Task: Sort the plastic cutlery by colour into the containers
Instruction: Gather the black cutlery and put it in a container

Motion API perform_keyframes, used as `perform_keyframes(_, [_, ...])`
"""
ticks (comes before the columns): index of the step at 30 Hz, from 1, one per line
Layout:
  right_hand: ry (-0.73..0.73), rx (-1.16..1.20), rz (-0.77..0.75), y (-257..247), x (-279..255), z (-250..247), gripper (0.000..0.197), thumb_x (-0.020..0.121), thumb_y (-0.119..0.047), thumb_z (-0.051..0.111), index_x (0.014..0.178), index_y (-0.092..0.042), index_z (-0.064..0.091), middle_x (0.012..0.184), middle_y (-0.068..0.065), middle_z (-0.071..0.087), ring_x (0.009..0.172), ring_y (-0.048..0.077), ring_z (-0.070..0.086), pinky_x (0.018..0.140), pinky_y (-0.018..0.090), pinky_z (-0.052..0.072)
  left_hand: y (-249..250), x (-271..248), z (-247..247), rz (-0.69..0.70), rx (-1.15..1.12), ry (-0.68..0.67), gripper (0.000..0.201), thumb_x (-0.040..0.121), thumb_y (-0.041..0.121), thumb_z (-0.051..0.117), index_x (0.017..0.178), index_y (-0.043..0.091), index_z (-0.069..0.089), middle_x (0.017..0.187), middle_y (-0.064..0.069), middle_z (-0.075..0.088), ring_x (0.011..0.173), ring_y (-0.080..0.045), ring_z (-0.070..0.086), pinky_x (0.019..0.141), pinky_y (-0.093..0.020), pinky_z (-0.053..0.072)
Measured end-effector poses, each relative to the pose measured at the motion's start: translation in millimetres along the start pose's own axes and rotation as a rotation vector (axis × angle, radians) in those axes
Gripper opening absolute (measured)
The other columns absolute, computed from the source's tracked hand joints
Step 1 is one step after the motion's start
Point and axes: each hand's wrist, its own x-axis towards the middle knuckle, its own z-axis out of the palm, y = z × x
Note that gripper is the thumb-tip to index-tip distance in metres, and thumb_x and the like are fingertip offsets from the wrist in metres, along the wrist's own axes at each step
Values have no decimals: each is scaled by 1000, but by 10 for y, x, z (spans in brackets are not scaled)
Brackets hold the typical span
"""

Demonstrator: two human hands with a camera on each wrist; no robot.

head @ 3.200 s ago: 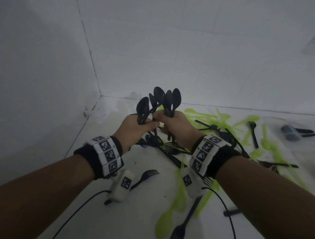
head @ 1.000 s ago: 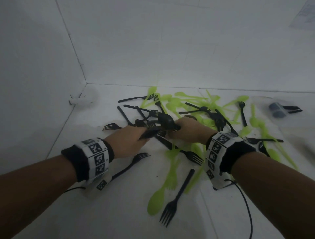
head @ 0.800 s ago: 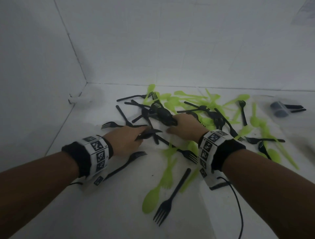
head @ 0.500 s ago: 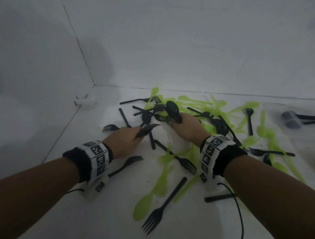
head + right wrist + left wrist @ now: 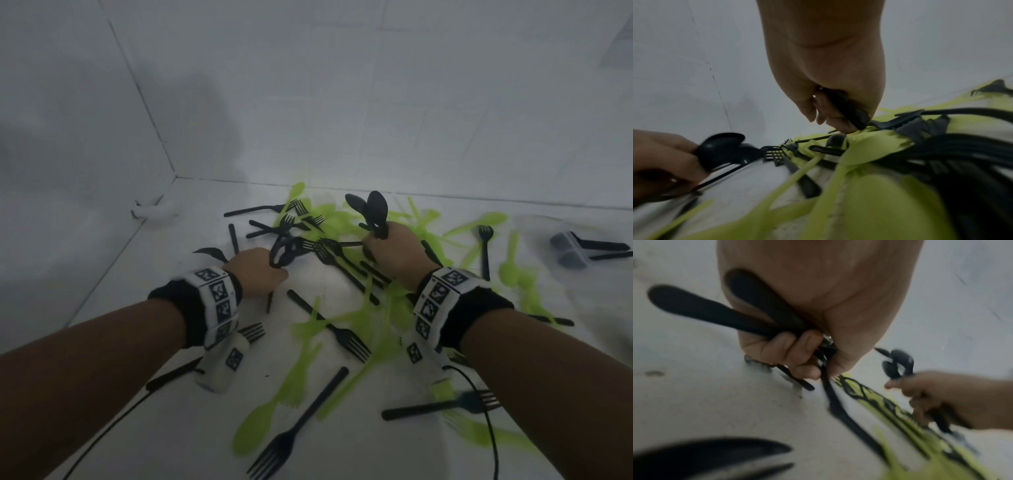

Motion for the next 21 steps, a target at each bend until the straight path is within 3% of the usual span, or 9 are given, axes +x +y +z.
perform_keyframes(2, [-5, -77, -8, 56, 12, -75, 18, 95, -18, 55, 78, -19, 61, 73, 5, 65, 66, 26, 59, 62, 33, 46, 41, -104, -62, 4, -169, -2, 28, 98, 33, 56, 77, 15, 59, 78, -3, 64, 77, -20, 60, 66, -28, 42])
perform_keyframes(5, [-64, -187, -14, 114, 30, -148, 18, 96, -20, 59, 85, -8, 67, 79, 10, 66, 70, 27, 60, 63, 33, 44, 97, -256, -177, 74, -332, -2, 20, 99, 27, 53, 85, 15, 59, 75, -2, 67, 71, -15, 63, 65, -27, 45])
perform_keyframes(7, [-121, -213, -9, 139, 51, -148, 25, 96, -24, 61, 88, -2, 69, 76, 9, 65, 65, 23, 56, 61, 32, 41, 117, -310, -221, 130, -371, -18, 16, 99, 22, 50, 84, 16, 53, 68, -1, 56, 59, -14, 51, 59, -27, 42])
perform_keyframes(10, [-150, -144, -6, 162, 90, -131, 28, 96, -28, 62, 81, -5, 69, 75, 8, 66, 66, 21, 57, 60, 31, 41, 132, -291, -228, 146, -414, -11, 15, 99, 19, 49, 84, 19, 47, 64, 2, 46, 55, -13, 40, 54, -27, 34])
perform_keyframes(13, [-54, -84, -20, 193, 136, -173, 23, 96, -24, 58, 76, -14, 60, 74, 2, 61, 67, 19, 55, 59, 30, 40, 195, -254, -193, 173, -448, 11, 18, 101, 18, 45, 89, 30, 49, 68, -2, 52, 61, -19, 48, 59, -32, 40])
perform_keyframes(15, [8, -94, -3, 227, 155, -248, 17, 95, -23, 58, 85, -12, 65, 80, 4, 65, 68, 16, 56, 58, 29, 41, 241, -223, -161, 193, -468, 24, 15, 103, 19, 44, 102, 32, 50, 75, -5, 60, 65, -20, 60, 64, -37, 52])
perform_keyframes(16, [23, -128, 2, 250, 160, -290, 18, 94, -24, 59, 89, -9, 67, 83, 8, 69, 69, 18, 58, 59, 30, 43, 265, -202, -143, 207, -489, 25, 14, 104, 19, 44, 106, 31, 51, 75, -5, 59, 65, -20, 59, 65, -39, 53])
perform_keyframes(19, [-26, -246, -15, 307, 138, -365, 24, 93, -31, 64, 94, -8, 71, 88, 10, 72, 80, 23, 66, 69, 33, 51, 337, -136, -97, 252, -410, 48, 10, 104, 23, 46, 99, 26, 54, 71, 0, 50, 60, -15, 45, 63, -34, 40])
perform_keyframes(21, [-100, -315, -36, 315, 107, -350, 30, 90, -41, 70, 90, -11, 73, 84, 6, 71, 74, 18, 64, 66, 31, 49, 402, -128, -78, 273, -369, 54, 14, 104, 24, 46, 96, 19, 56, 68, 2, 47, 55, -11, 40, 60, -32, 35])
